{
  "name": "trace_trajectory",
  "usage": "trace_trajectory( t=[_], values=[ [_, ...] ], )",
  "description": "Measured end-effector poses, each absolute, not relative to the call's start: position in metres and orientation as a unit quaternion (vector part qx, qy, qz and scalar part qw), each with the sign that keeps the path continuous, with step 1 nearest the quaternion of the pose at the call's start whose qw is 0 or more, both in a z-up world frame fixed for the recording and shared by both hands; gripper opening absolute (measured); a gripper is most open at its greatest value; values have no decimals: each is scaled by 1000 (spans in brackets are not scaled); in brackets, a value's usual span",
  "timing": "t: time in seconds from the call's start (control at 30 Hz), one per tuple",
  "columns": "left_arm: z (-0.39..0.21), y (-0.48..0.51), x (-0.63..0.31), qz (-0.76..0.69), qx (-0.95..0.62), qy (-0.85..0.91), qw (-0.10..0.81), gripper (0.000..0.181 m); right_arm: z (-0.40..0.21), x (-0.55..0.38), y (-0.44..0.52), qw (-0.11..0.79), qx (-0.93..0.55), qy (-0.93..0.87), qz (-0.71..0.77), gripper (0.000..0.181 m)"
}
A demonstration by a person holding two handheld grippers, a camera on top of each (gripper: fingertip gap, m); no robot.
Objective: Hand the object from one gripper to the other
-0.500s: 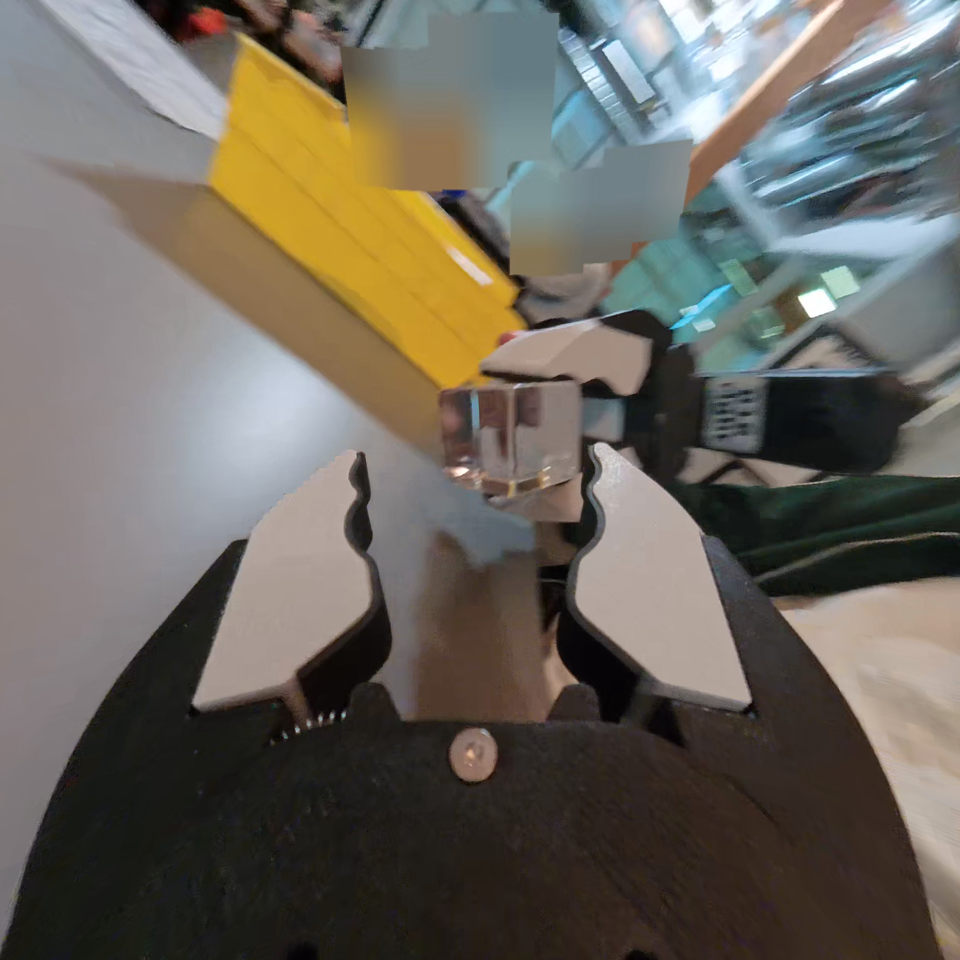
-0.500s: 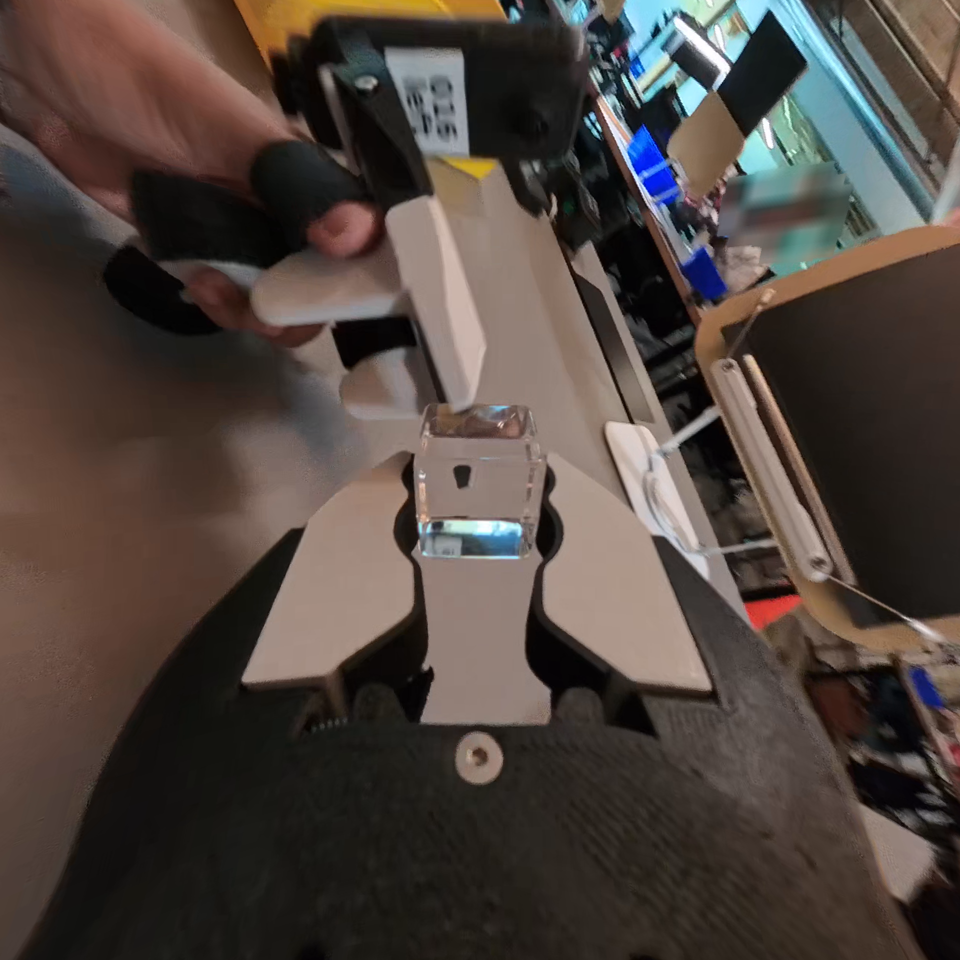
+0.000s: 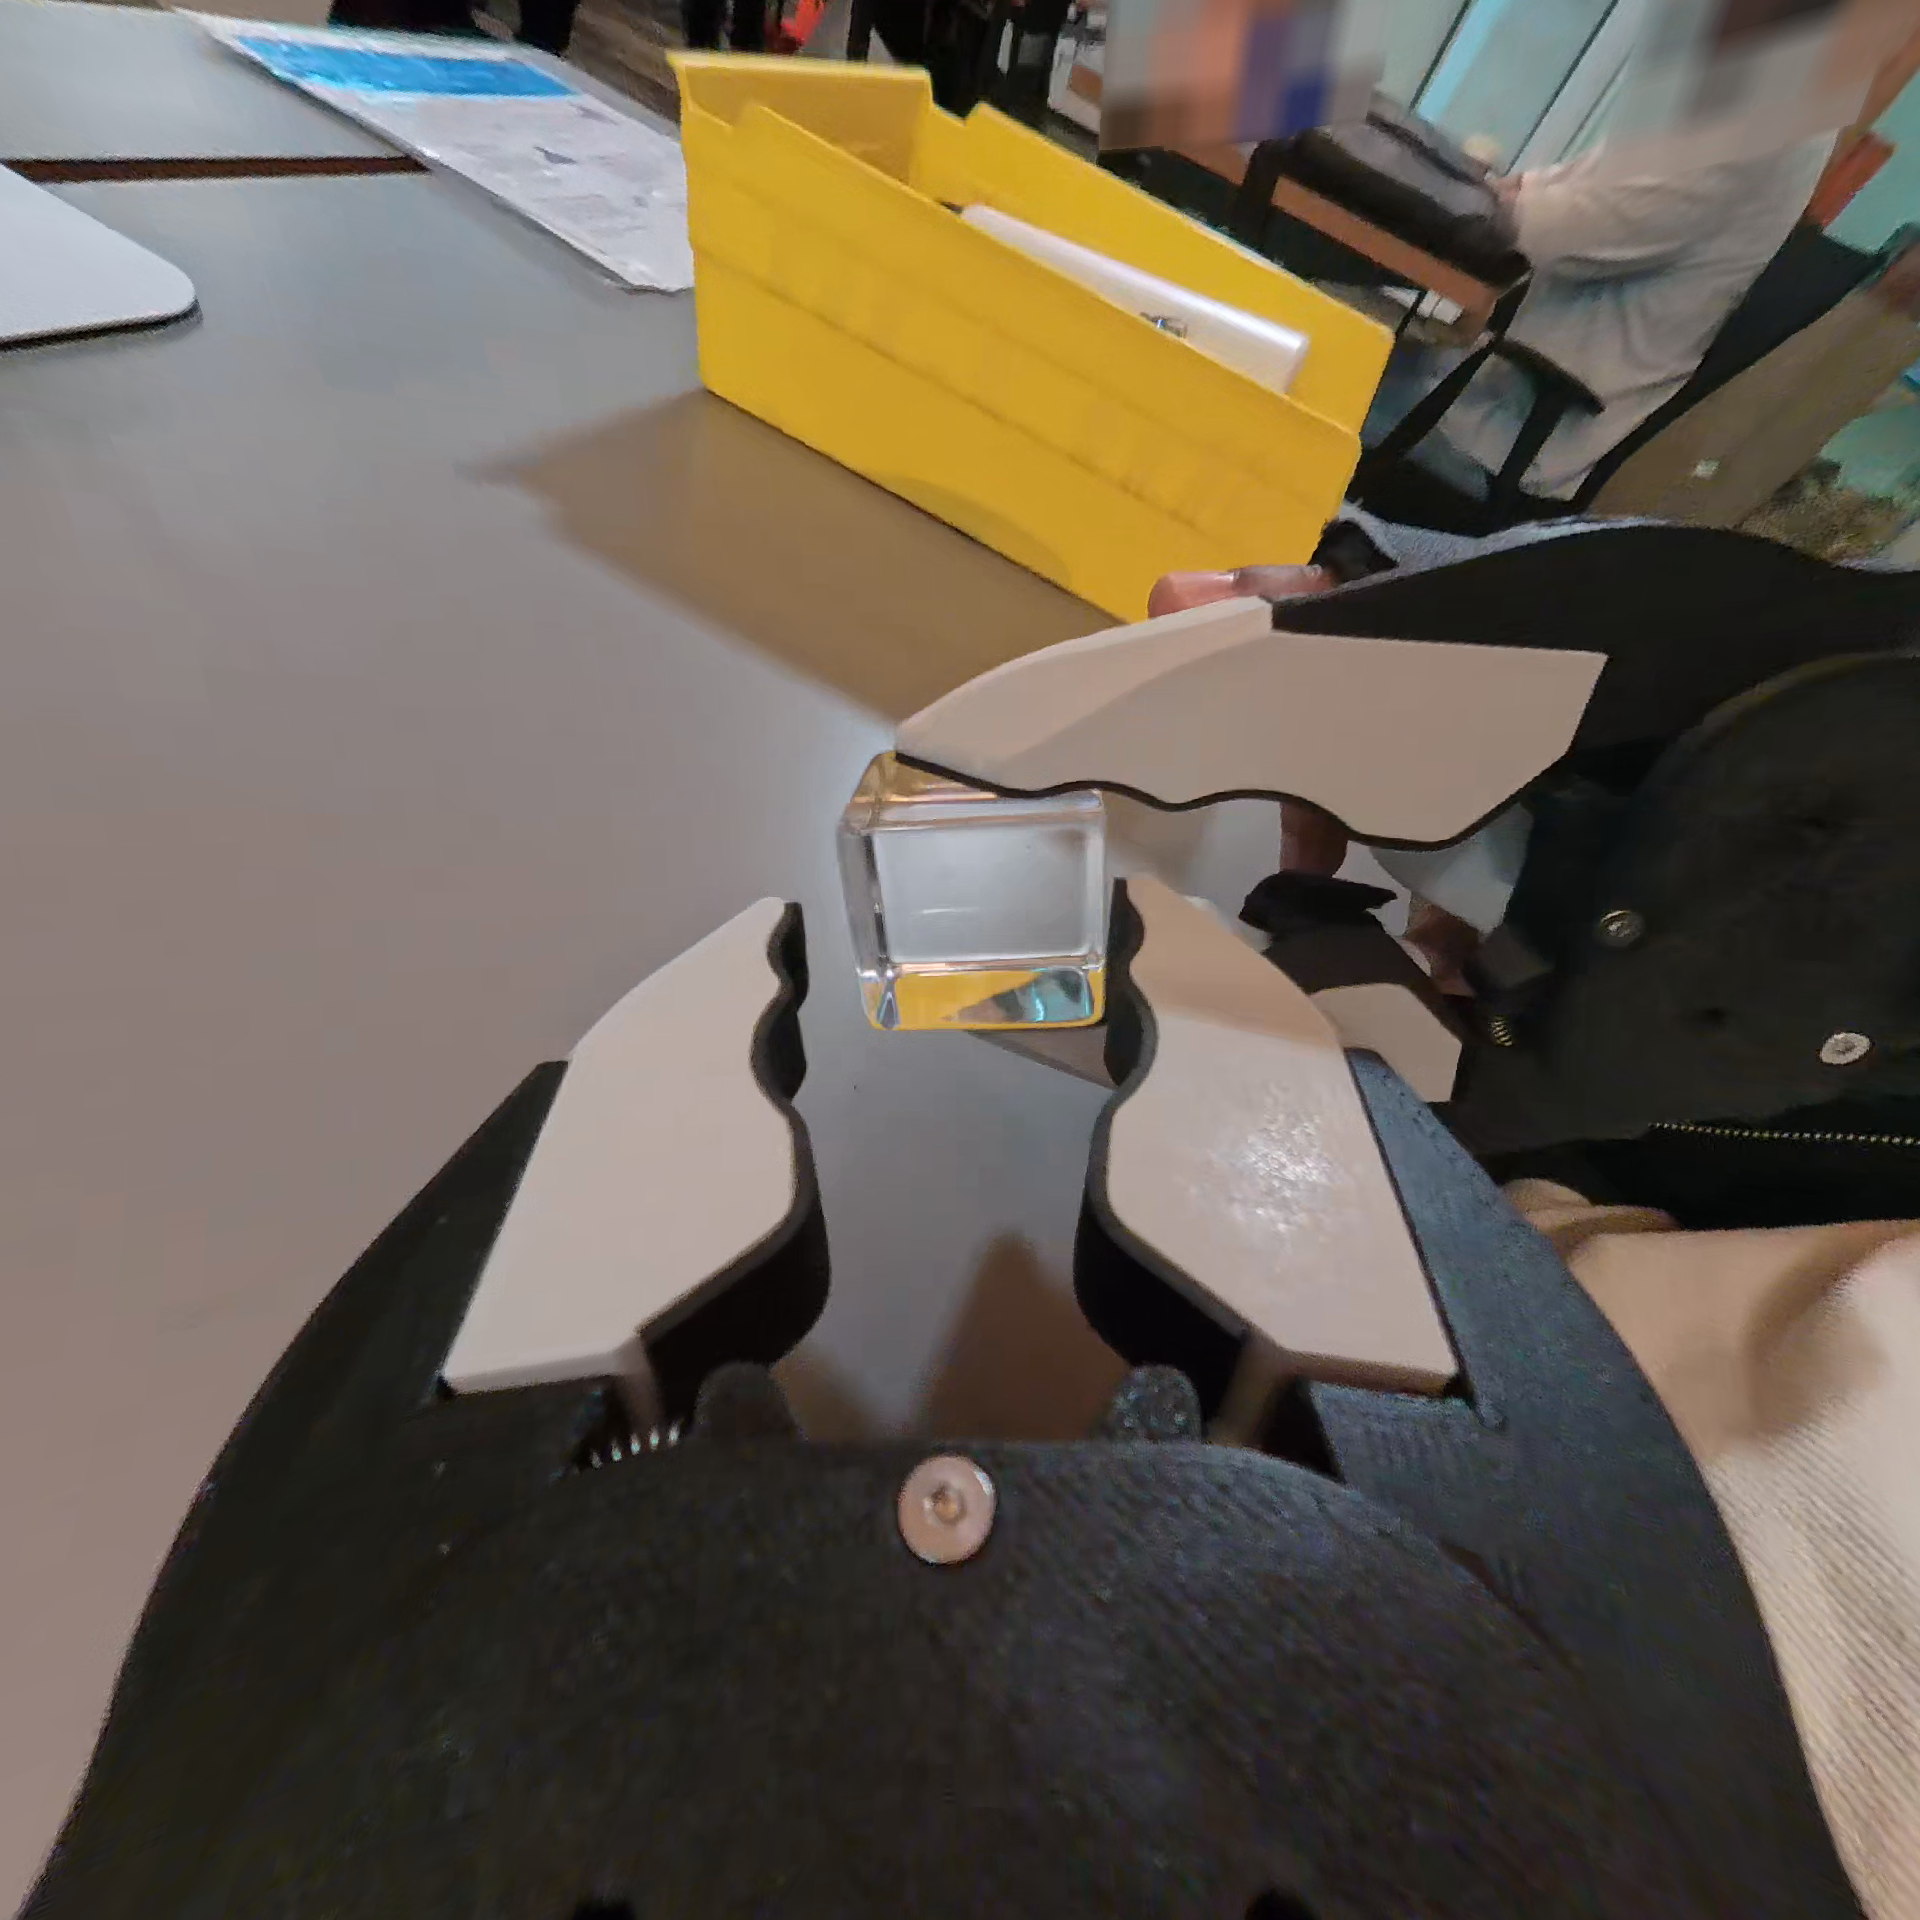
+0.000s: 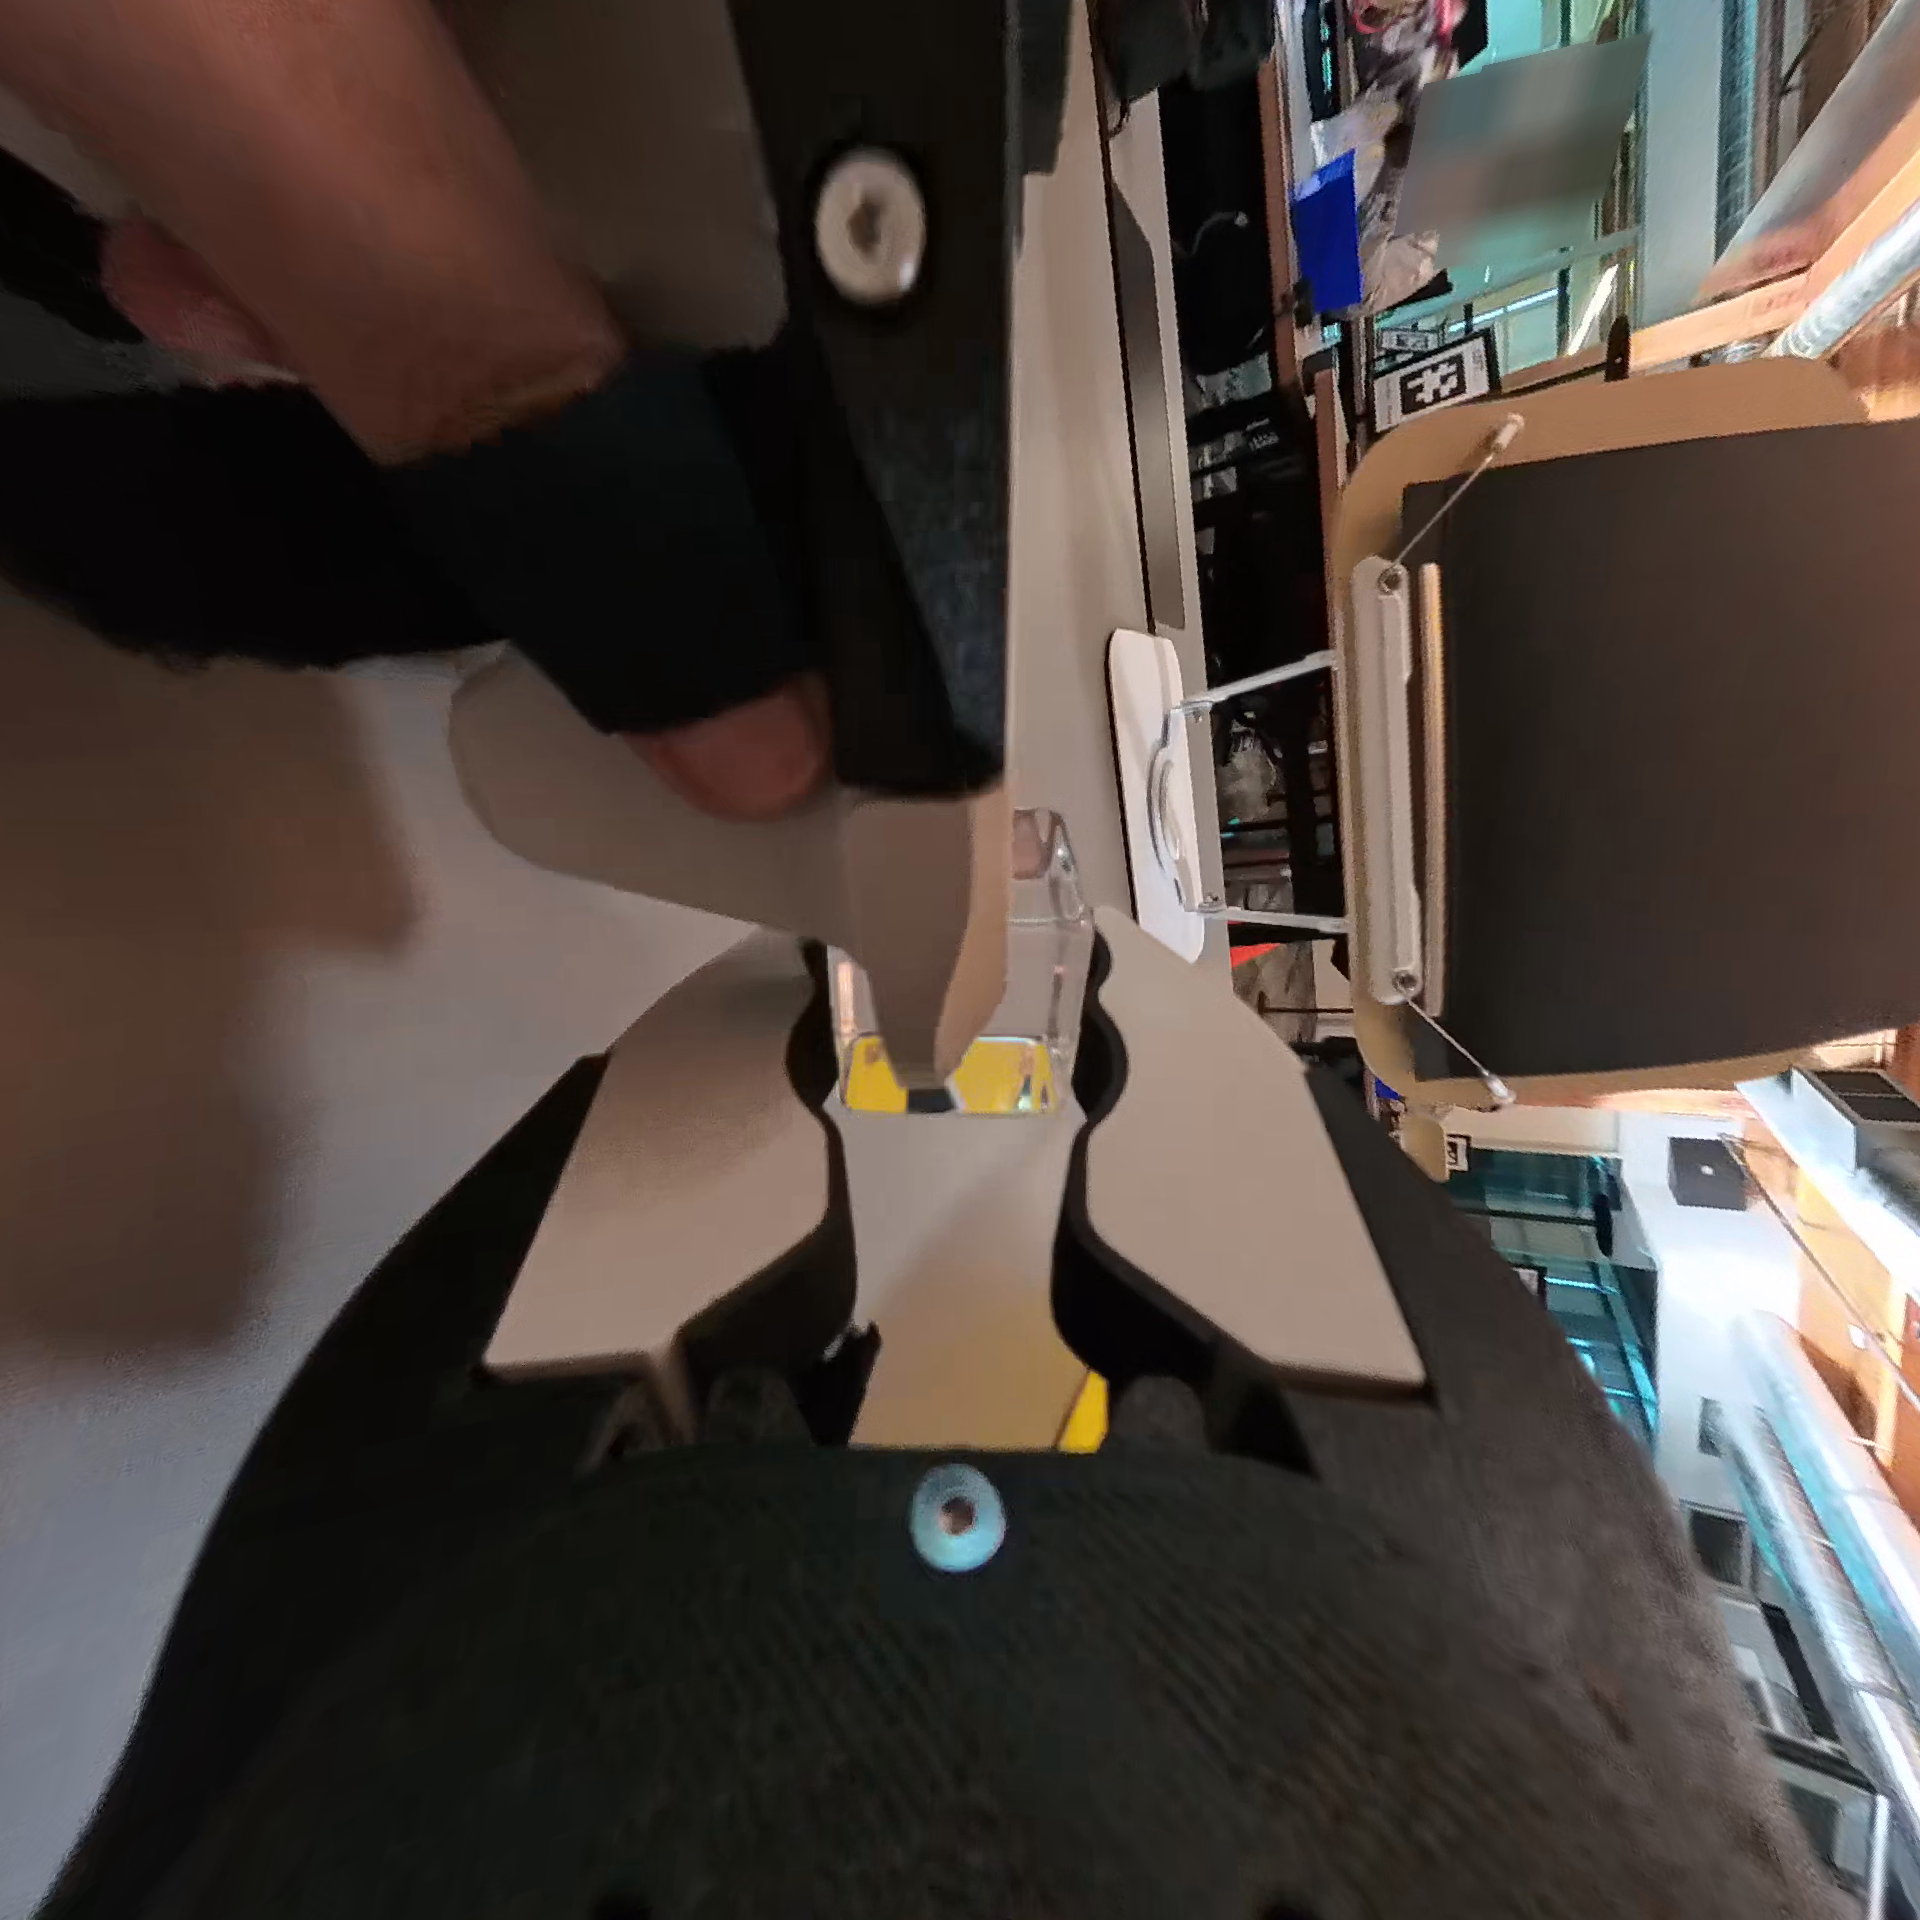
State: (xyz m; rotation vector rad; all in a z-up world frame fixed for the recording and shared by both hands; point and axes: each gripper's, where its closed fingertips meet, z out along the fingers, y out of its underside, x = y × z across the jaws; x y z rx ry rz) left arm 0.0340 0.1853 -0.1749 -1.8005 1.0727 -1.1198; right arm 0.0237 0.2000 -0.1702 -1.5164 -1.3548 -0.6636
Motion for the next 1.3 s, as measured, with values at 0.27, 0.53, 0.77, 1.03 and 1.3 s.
trace_trajectory(
  t=[0.27, 0.53, 0.77, 1.03, 1.3],
  values=[
    [-182, 179, 40, -435, -709, 423, 359, 49, -171, 21, 198, 470, -618, -555, -299, 44],
    [-179, 178, 41, -453, -719, 404, 339, 49, -169, 23, 198, 475, -622, -551, -291, 44],
    [-173, 180, 41, -482, -715, 380, 333, 48, -156, 21, 201, 523, -604, -530, -284, 67],
    [-152, 204, 18, -579, -675, 303, 342, 48, -142, 26, 206, 603, -650, -451, -106, 112],
    [-129, 194, 15, -632, -610, 322, 354, 48, -113, 42, 205, 631, -675, -277, 264, 98]
  ],
)
